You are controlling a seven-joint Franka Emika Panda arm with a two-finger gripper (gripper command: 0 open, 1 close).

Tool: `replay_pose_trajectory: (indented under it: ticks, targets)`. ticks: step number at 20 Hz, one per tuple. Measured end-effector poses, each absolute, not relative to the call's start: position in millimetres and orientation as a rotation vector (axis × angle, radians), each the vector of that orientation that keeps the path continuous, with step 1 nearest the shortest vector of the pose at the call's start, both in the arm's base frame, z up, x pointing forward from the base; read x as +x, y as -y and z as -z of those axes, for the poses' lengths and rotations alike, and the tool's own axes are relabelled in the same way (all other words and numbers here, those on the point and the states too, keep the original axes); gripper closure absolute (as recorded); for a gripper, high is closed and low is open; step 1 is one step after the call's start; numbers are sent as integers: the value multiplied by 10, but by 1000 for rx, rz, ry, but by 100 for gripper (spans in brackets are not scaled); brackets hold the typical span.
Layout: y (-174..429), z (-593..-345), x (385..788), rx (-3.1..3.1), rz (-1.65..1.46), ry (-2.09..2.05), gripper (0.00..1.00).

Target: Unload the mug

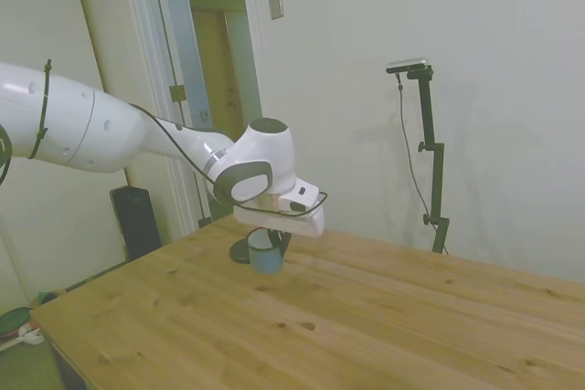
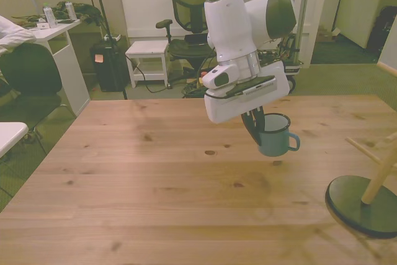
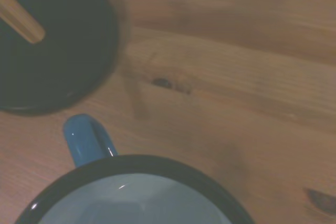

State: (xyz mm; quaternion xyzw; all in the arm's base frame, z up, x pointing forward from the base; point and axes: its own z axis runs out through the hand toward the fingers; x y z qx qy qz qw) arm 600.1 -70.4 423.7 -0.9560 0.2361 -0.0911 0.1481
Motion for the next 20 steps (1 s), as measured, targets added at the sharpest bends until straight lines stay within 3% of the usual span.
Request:
replay_pose_trajectory:
  ticks: [6,20]
  targets:
    - [698,-4088,5937,-2787,211,-752,100]
    - [635,-3828,6199,-2845,162,-933,100]
